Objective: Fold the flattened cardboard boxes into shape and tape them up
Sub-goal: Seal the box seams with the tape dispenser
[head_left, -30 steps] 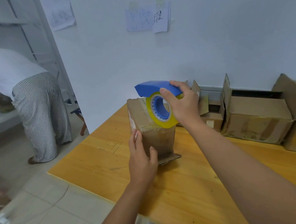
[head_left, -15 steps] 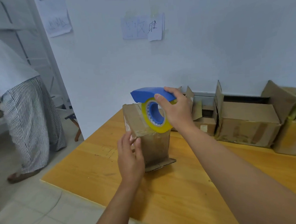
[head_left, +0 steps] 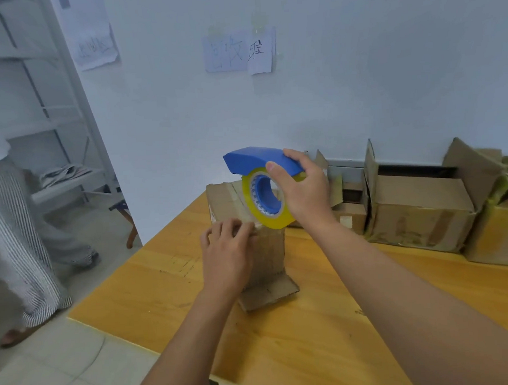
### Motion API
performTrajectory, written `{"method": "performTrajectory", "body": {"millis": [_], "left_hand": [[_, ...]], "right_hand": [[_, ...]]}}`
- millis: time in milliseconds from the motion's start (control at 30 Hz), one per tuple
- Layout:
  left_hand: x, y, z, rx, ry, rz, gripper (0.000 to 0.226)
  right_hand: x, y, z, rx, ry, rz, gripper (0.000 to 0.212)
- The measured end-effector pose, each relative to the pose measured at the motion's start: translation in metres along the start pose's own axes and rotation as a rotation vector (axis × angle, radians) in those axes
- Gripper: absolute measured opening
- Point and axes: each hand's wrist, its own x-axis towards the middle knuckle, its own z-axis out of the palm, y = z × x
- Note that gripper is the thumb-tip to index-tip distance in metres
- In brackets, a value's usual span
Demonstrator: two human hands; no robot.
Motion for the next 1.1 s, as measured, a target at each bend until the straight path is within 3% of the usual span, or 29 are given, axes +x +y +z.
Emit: {"method": "performTrajectory", "body": {"millis": [100, 200, 300, 433, 600, 767, 1100], "left_hand": [[0.004, -0.002, -0.003, 0.072, -0.125, -0.067, 0.039], [0.007, 0.01, -0.005, 0.053, -0.165, -0.027, 0.056], [0.017, 0.032, 0.001, 0.006, -0.201, 0.001, 0.051], [0.026, 0.036, 0.02, 0.159, -0.314, -0.064, 0.055], [0.03, 0.042, 0.021, 0.154, -0.207, -0.144, 0.016], [0.035, 0.042, 0.015, 0.224, -0.312, -0.205, 0.032], [0.045, 0.026, -0.009, 0.442, -0.512, -0.215, 0.03]], "right_hand": [[-0.005, -0.001, -0.018, 0.018, 0.066, -0.009, 0.039], [-0.011, 0.0, -0.041, 0.037, 0.101, 0.002, 0.039], [-0.021, 0.004, -0.061, 0.018, 0.134, 0.002, 0.037], [-0.036, 0.015, -0.079, 0.013, 0.15, 0.052, 0.037], [-0.048, 0.026, -0.099, -0.014, 0.151, 0.09, 0.042], [-0.052, 0.034, -0.105, -0.014, 0.127, 0.126, 0.035], [-0.052, 0.032, -0.097, 0.031, 0.094, 0.1, 0.035]]}}
